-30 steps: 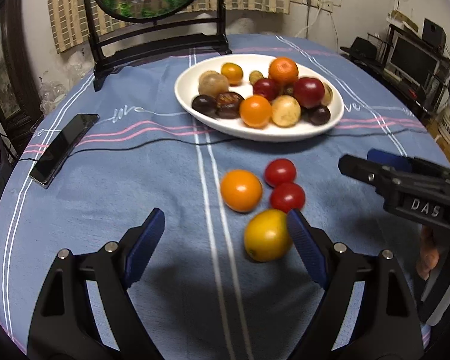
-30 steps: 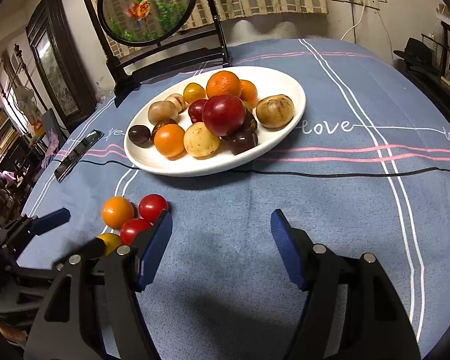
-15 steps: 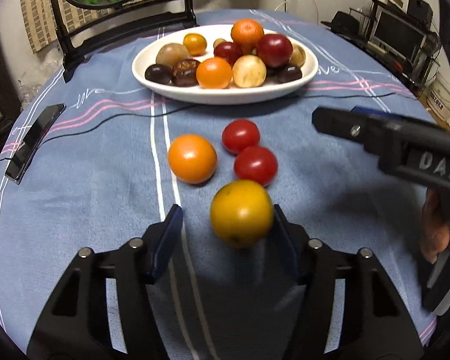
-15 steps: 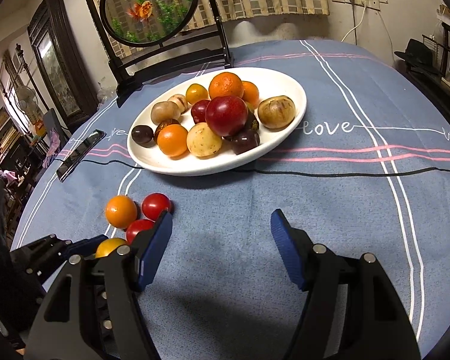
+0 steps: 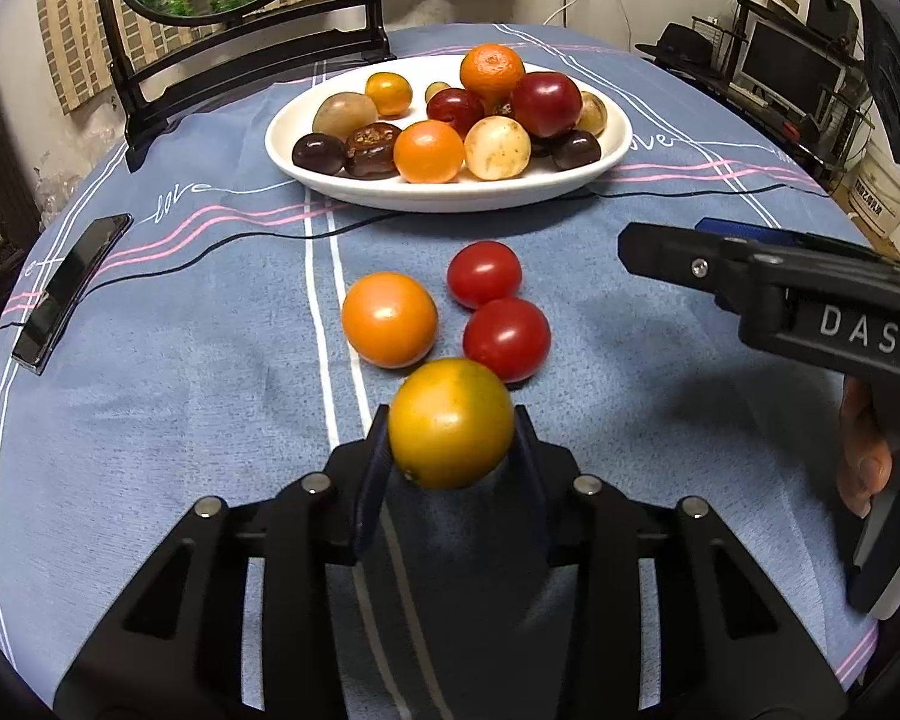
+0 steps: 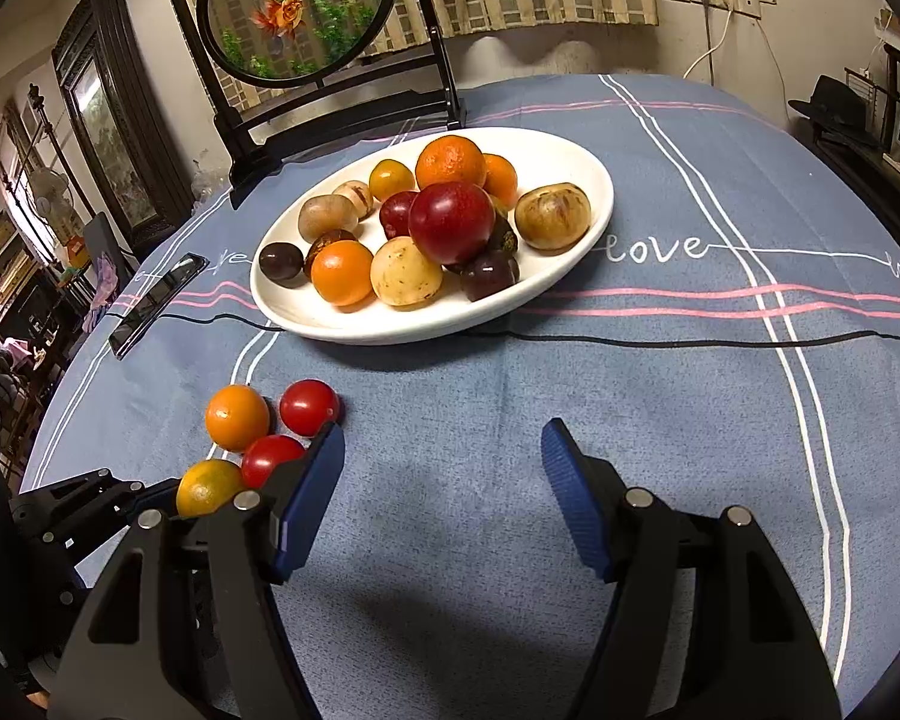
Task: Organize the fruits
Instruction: 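Grasp the yellow fruit with the left tool while the right tool grasps a red tomato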
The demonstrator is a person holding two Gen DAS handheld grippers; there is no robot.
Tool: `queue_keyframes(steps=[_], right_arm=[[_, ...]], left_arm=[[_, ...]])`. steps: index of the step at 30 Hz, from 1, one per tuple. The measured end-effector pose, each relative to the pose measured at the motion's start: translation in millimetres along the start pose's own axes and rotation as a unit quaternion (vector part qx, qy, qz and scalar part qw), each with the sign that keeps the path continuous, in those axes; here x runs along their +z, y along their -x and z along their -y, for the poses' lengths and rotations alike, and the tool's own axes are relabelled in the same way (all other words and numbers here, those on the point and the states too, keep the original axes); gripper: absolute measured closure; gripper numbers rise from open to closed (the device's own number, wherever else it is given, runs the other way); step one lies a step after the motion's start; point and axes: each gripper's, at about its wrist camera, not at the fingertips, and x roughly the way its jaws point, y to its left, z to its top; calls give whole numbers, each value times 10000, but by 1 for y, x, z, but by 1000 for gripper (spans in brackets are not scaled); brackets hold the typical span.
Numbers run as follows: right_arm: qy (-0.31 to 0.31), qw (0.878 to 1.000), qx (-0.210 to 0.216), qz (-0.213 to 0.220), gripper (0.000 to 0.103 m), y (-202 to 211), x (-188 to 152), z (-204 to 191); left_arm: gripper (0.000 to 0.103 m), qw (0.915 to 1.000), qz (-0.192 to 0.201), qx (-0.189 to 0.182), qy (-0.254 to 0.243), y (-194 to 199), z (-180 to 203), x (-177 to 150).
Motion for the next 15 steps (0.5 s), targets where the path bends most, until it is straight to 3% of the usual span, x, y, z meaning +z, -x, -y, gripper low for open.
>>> queue_keyframes(steps=[15], right_arm=[[-6, 10000, -12, 64, 34, 3, 1, 1]], left_arm=[[63, 9998, -27, -78, 169, -2, -3, 1]])
